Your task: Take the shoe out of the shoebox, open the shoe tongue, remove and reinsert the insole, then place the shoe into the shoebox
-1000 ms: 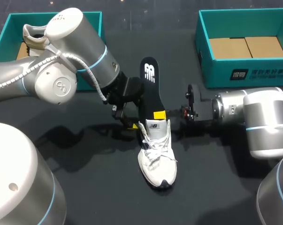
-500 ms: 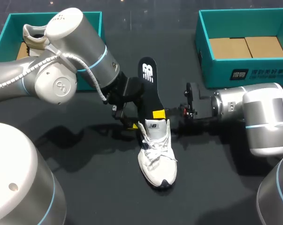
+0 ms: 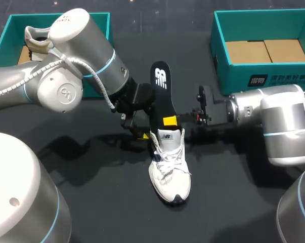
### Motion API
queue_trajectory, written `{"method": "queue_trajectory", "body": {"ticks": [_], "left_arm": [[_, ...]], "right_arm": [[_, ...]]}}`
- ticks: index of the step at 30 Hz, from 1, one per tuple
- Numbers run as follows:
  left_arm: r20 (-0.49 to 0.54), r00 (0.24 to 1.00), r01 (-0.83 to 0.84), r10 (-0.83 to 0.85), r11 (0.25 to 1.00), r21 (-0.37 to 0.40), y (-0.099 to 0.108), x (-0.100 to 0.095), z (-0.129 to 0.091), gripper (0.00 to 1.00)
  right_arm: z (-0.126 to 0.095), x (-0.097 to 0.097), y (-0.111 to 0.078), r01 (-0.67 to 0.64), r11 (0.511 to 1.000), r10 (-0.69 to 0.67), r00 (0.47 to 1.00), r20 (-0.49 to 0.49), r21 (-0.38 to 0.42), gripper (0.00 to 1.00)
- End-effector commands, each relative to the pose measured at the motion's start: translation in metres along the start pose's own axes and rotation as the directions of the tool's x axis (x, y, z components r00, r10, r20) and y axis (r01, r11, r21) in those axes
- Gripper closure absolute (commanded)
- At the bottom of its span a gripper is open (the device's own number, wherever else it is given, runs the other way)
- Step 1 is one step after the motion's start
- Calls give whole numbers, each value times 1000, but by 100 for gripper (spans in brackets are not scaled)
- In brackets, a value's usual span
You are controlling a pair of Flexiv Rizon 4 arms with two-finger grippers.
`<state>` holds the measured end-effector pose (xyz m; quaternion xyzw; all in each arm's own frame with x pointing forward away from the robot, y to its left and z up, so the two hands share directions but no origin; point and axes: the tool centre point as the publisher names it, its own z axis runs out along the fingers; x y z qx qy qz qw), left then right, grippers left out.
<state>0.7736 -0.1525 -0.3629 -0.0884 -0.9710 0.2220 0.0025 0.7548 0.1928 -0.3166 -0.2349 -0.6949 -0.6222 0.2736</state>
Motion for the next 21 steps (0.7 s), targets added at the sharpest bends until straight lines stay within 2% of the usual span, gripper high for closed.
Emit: {"method": "queue_trajectory", "body": {"ticks": [1, 14, 16, 17, 21], "left_arm": [[0, 1000, -1, 1, 1000, -1, 0, 0, 1, 0], [0, 1000, -1, 1, 1000, -1, 0, 0, 1, 0], [0, 1000, -1, 1, 1000, -1, 0, 0, 1, 0], [0, 1000, -1, 1, 1000, -1, 0, 0, 1, 0], [0, 1000, -1, 1, 1000, -1, 0, 0, 1, 0]], "right_arm": [[2, 1, 6, 6, 1000, -6, 1000, 0, 17, 75], [6, -2, 28, 46, 998, -46, 999, -8, 45, 76], [6, -2, 30, 50, 998, -50, 999, -7, 44, 80], [6, -3, 30, 50, 998, -50, 999, -6, 43, 100], [7, -7, 23, 29, 999, -29, 1000, -1, 41, 100]]}}
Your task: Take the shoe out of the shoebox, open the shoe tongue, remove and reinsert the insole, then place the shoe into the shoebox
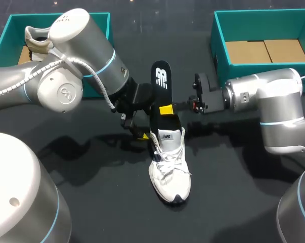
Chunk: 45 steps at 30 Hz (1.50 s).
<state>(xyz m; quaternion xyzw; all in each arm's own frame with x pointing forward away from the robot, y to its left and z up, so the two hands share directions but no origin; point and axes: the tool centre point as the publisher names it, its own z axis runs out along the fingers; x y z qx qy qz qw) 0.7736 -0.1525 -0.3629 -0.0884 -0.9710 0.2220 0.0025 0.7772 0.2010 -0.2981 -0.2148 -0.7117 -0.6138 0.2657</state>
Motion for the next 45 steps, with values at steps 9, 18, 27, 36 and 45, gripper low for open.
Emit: {"method": "queue_trajectory", "body": {"ticks": [9, 18, 27, 36, 45], "left_arm": [[0, 1000, -1, 1, 1000, -1, 0, 0, 1, 0], [0, 1000, -1, 1, 1000, -1, 0, 0, 1, 0], [0, 1000, -1, 1, 1000, -1, 0, 0, 1, 0], [0, 1000, -1, 1, 1000, -1, 0, 0, 1, 0], [0, 1000, -1, 1, 1000, -1, 0, 0, 1, 0]], "right_arm": [[-3, 0, -41, -91, 995, 92, 995, 31, -32, 100], [-5, 12, -60, -127, 990, 130, 990, 61, -56, 100], [0, 12, -45, -92, 995, 93, 995, 47, -31, 68], [3, 8, -23, -41, 999, 41, 998, 42, 5, 69], [3, 6, -10, -11, 1000, 11, 999, 47, 5, 79]]}}
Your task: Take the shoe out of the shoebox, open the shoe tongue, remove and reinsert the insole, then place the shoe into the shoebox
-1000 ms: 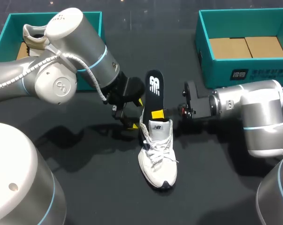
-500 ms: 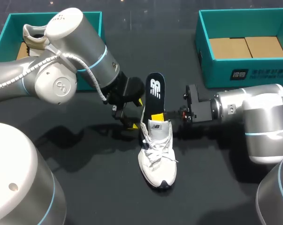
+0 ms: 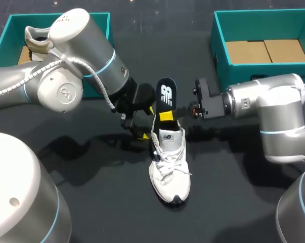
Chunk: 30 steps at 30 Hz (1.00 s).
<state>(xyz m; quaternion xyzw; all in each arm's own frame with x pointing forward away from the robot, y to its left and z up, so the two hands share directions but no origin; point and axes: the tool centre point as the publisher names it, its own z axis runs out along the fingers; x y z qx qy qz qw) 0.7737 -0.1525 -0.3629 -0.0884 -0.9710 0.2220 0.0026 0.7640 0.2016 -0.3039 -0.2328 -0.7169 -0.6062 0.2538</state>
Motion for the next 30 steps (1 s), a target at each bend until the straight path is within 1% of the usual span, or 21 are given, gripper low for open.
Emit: {"method": "queue_trajectory", "body": {"ticks": [1, 2, 4, 9, 13, 17, 20, 21, 22, 23, 26, 30], "left_arm": [[0, 1000, -1, 1, 1000, -1, 0, 0, 1, 0], [0, 1000, -1, 1, 1000, -1, 0, 0, 1, 0], [0, 1000, -1, 1, 1000, -1, 0, 0, 1, 0], [0, 1000, -1, 1, 1000, -1, 0, 0, 1, 0], [0, 1000, -1, 1, 1000, -1, 0, 0, 1, 0], [0, 1000, -1, 1, 1000, -1, 0, 0, 1, 0], [0, 1000, -1, 1, 1000, -1, 0, 0, 1, 0], [0, 1000, -1, 1, 1000, -1, 0, 0, 1, 0], [0, 1000, -1, 1, 1000, -1, 0, 0, 1, 0], [0, 1000, -1, 1, 1000, -1, 0, 0, 1, 0], [0, 1000, -1, 1, 1000, -1, 0, 0, 1, 0], [0, 1000, -1, 1, 1000, -1, 0, 0, 1, 0]], "right_arm": [[0, -1, 3, 1, 1000, -1, 1000, 4, 0, 97], [1, -2, 2, -2, 1000, 2, 1000, 4, -3, 100], [1, -3, -2, -13, 1000, 13, 1000, 3, -4, 100], [2, -5, -25, -76, 997, 76, 997, 2, -15, 100], [1, 0, -39, -110, 994, 110, 994, 10, -24, 100], [0, 5, -46, -123, 992, 124, 992, 25, -23, 100], [0, 9, -44, -114, 993, 115, 993, 29, -29, 100], [0, 10, -41, -104, 994, 104, 994, 28, -29, 97], [0, 11, -37, -93, 995, 94, 995, 28, -28, 76], [1, 12, -33, -82, 996, 82, 996, 27, -24, 69], [2, 12, -23, -49, 999, 49, 998, 25, -9, 62], [1, 11, -11, -18, 1000, 18, 999, 30, 8, 64]]}}
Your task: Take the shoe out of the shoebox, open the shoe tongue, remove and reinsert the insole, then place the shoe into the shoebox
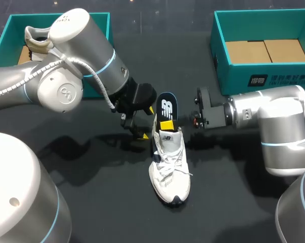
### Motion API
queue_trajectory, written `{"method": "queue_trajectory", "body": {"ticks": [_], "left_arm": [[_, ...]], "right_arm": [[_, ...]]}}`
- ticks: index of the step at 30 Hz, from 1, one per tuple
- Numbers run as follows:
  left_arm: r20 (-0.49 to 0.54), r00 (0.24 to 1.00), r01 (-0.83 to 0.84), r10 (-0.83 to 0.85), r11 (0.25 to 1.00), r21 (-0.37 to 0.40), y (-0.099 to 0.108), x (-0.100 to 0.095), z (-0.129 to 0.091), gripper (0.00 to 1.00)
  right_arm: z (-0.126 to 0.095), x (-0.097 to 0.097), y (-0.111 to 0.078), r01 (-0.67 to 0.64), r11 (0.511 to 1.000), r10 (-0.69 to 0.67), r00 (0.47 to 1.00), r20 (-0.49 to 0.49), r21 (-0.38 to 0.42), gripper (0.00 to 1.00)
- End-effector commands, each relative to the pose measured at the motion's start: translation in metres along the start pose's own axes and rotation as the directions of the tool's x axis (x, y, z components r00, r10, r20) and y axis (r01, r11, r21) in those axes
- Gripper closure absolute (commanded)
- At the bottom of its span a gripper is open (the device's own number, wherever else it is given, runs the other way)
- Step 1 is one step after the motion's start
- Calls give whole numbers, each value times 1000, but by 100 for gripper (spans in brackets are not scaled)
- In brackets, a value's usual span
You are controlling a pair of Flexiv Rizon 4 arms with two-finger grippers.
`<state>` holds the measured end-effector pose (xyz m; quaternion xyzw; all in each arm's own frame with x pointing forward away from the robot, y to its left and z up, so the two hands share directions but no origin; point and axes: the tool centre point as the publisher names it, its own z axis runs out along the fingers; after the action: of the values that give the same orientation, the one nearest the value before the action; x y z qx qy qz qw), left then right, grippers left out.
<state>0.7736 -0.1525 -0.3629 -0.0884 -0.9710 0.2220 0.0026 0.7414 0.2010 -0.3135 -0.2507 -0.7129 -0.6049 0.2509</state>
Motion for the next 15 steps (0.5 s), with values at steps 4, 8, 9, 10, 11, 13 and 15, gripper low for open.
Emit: {"method": "queue_trajectory", "body": {"ticks": [4, 8, 9, 10, 11, 13, 15], "left_arm": [[0, 1000, -1, 1, 1000, -1, 0, 0, 1, 0], [0, 1000, -1, 1, 1000, -1, 0, 0, 1, 0], [0, 1000, -1, 1, 1000, -1, 0, 0, 1, 0], [0, 1000, -1, 1, 1000, -1, 0, 0, 1, 0], [0, 1000, -1, 1, 1000, -1, 0, 0, 1, 0], [0, 1000, -1, 1, 1000, -1, 0, 0, 1, 0], [0, 1000, -1, 1, 1000, -1, 0, 0, 1, 0]], "right_arm": [[-3, -1, 19, 26, 999, -27, 1000, 15, 25, 69], [-3, -5, 23, 32, 999, -32, 999, 16, 24, 97], [-2, -7, 22, 27, 999, -27, 1000, 16, 23, 100], [-1, -9, 21, 19, 1000, -19, 1000, 14, 23, 100], [0, -10, 18, 10, 1000, -10, 1000, 12, 23, 100], [2, -12, 11, -11, 1000, 11, 1000, 9, 24, 100], [3, -12, 3, -35, 999, 34, 999, 10, 25, 100]]}}
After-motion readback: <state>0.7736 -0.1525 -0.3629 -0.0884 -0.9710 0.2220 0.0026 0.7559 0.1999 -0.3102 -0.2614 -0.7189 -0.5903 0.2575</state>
